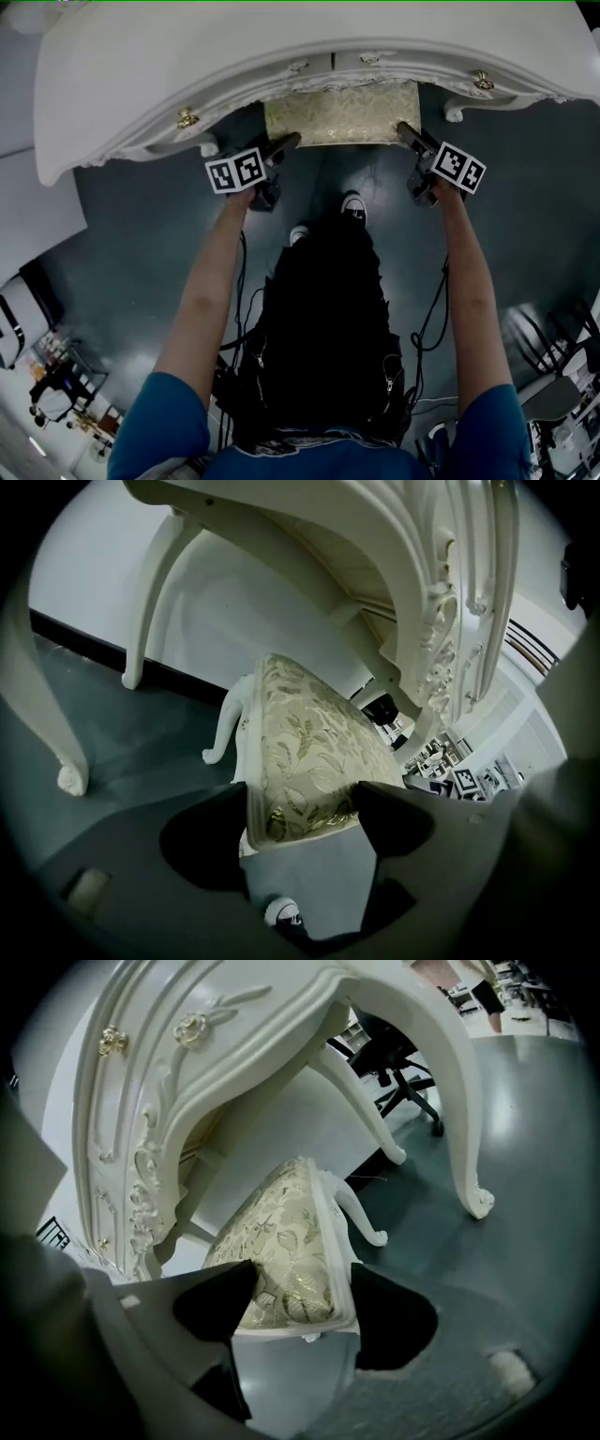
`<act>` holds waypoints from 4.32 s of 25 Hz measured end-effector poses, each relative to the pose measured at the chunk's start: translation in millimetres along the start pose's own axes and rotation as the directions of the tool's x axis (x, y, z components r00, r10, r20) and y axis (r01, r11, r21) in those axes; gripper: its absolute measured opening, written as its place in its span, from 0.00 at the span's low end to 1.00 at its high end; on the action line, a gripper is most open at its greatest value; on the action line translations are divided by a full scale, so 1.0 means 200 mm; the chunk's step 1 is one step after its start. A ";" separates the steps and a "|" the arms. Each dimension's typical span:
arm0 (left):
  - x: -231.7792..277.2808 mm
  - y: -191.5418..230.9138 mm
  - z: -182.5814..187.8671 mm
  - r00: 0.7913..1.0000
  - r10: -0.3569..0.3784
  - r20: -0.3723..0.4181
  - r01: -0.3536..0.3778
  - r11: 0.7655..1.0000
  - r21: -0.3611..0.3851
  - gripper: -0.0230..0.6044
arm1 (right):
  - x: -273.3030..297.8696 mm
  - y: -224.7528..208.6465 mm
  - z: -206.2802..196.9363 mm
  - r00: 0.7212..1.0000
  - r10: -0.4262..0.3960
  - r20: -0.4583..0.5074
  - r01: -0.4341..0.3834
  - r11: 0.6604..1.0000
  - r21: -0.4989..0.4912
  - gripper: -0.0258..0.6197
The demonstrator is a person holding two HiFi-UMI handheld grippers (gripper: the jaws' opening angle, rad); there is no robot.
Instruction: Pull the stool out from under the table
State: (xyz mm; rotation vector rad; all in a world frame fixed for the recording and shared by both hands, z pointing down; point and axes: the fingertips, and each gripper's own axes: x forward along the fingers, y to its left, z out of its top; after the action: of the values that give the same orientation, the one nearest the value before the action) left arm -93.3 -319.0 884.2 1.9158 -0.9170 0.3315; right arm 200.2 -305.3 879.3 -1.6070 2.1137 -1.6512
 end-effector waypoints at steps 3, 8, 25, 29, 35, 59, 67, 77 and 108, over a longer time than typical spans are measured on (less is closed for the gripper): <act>-0.04 -0.03 -0.10 1.000 0.002 -0.024 -0.002 1.000 -0.004 0.65 | -0.08 -0.02 -0.09 1.000 -0.014 -0.013 0.014 1.000 0.009 0.55; -0.15 -0.06 -0.29 0.998 0.009 -0.069 -0.010 1.000 -0.011 0.65 | -0.22 -0.04 -0.27 0.999 -0.016 -0.051 0.017 0.999 0.029 0.55; -0.47 -0.18 -0.90 0.976 0.024 -0.215 -0.031 0.999 -0.029 0.65 | -0.66 -0.11 -0.82 0.984 -0.065 -0.163 0.076 0.995 0.064 0.56; -0.54 -0.19 -1.02 0.966 0.018 -0.258 -0.031 0.999 -0.044 0.65 | -0.75 -0.12 -0.94 0.981 -0.077 -0.180 0.092 0.993 0.072 0.57; -0.65 -0.20 -1.16 0.958 0.033 -0.284 -0.042 0.999 -0.024 0.65 | -0.86 -0.13 -1.09 0.976 -0.085 -0.202 0.103 0.991 0.081 0.57; -0.88 -0.49 -0.67 0.948 0.062 -0.311 0.007 0.976 0.216 0.58 | -1.01 0.47 -0.80 0.982 -0.099 -0.162 0.073 0.985 -0.155 0.51; -1.06 -0.81 -0.31 0.982 -0.013 -0.186 0.066 0.958 0.279 0.55 | -1.04 0.99 -0.51 0.998 0.000 -0.067 -0.018 0.967 -0.256 0.43; -1.46 -1.18 -0.08 0.994 -0.101 -0.031 0.106 0.947 0.304 0.45 | -1.29 1.55 -0.44 0.997 0.076 0.017 -0.066 0.943 -0.326 0.39; -1.94 -1.89 -0.15 0.987 -0.144 0.075 0.075 0.814 0.576 0.35 | -1.91 2.10 -0.54 0.969 0.245 -0.034 -0.228 0.829 -0.511 0.32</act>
State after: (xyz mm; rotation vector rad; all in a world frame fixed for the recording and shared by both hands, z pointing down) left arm -82.4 -14.3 435.5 2.5584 -0.8322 0.4714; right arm 31.0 3.7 420.5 -1.3605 2.7634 -1.0289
